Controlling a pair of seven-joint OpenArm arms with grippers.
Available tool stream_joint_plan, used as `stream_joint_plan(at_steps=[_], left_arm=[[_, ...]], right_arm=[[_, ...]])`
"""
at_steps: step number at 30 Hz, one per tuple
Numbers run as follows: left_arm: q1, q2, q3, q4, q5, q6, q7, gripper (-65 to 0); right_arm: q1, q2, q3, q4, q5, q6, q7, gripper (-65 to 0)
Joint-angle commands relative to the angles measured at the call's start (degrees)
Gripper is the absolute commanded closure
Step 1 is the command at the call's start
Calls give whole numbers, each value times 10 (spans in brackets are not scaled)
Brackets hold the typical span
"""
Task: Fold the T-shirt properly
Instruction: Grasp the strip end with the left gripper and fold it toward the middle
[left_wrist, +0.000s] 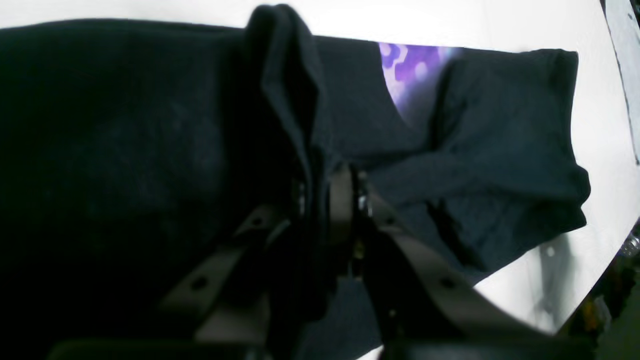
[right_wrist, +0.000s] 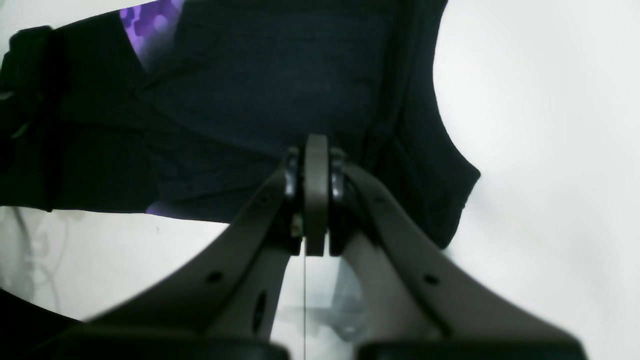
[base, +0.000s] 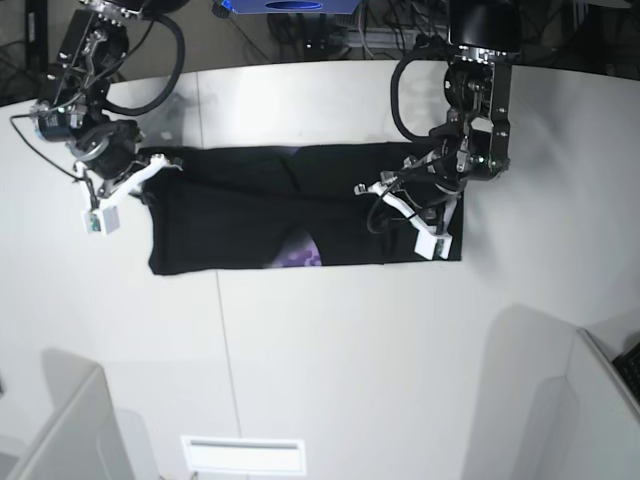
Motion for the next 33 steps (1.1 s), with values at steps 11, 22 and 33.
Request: stream_joint_plan(at_steps=[11, 22, 33], left_arm=[[-24, 32, -7, 39, -10, -5, 47, 0], [-46, 56, 1, 14, -10, -4, 48, 0], [-47, 75, 1, 11, -6, -4, 48, 0]], right_arm=[[-3, 8, 2, 10, 9, 2, 12, 0], [-1, 8, 2, 10, 9, 2, 12, 0], [-1, 7, 0, 10, 9, 2, 12, 0]])
